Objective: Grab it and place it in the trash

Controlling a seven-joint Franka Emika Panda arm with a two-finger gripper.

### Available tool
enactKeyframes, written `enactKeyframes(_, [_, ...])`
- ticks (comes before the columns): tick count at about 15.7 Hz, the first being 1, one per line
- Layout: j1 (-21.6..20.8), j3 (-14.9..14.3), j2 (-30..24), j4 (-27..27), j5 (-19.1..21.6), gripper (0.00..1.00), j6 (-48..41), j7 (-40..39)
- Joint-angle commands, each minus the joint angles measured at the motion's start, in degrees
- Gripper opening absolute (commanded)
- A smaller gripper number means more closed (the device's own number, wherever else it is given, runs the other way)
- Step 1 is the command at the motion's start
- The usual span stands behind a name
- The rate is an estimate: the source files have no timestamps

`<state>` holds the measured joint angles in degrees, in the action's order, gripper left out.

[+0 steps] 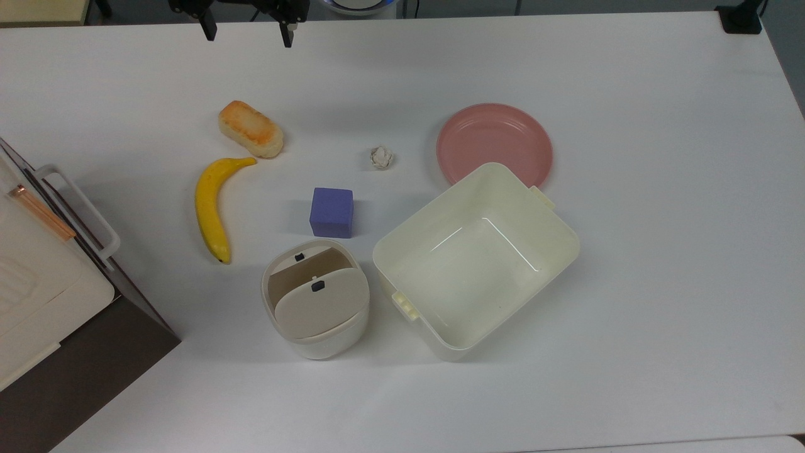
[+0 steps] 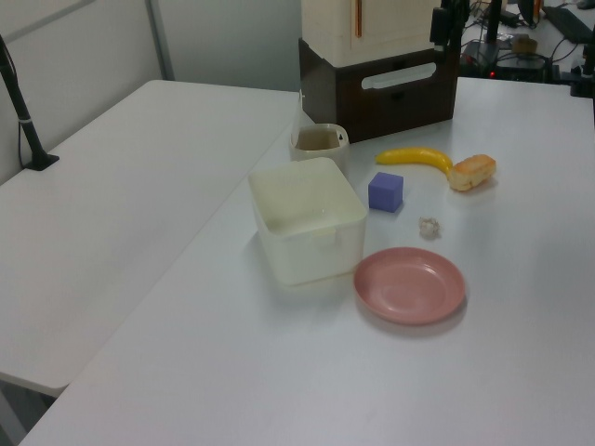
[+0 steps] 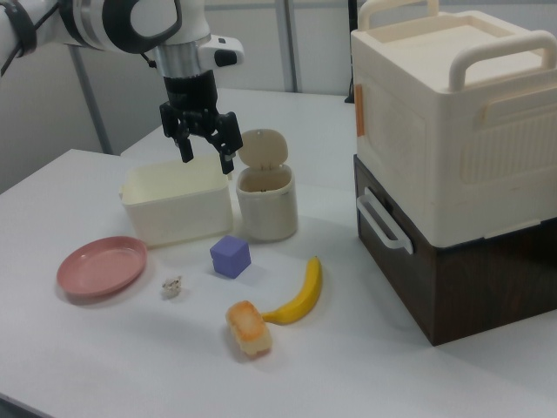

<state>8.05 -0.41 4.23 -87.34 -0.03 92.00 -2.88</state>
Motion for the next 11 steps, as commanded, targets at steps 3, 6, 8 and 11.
enactKeyframes(3, [-1.2, -1.0, -1.2, -2.1, 0.3, 1.00, 1.5, 0.0])
enactKeyframes(6, [-1.3, -0.9, -1.2, -2.1, 0.2, 1.00, 1.4, -0.2])
enactKeyframes(8, [-1.3, -0.9, -1.2, -2.0, 0.2, 1.00, 1.4, -0.9])
enactKeyframes(11, [-1.3, -0.9, -1.3, -2.0, 0.2, 1.00, 1.4, -1.3])
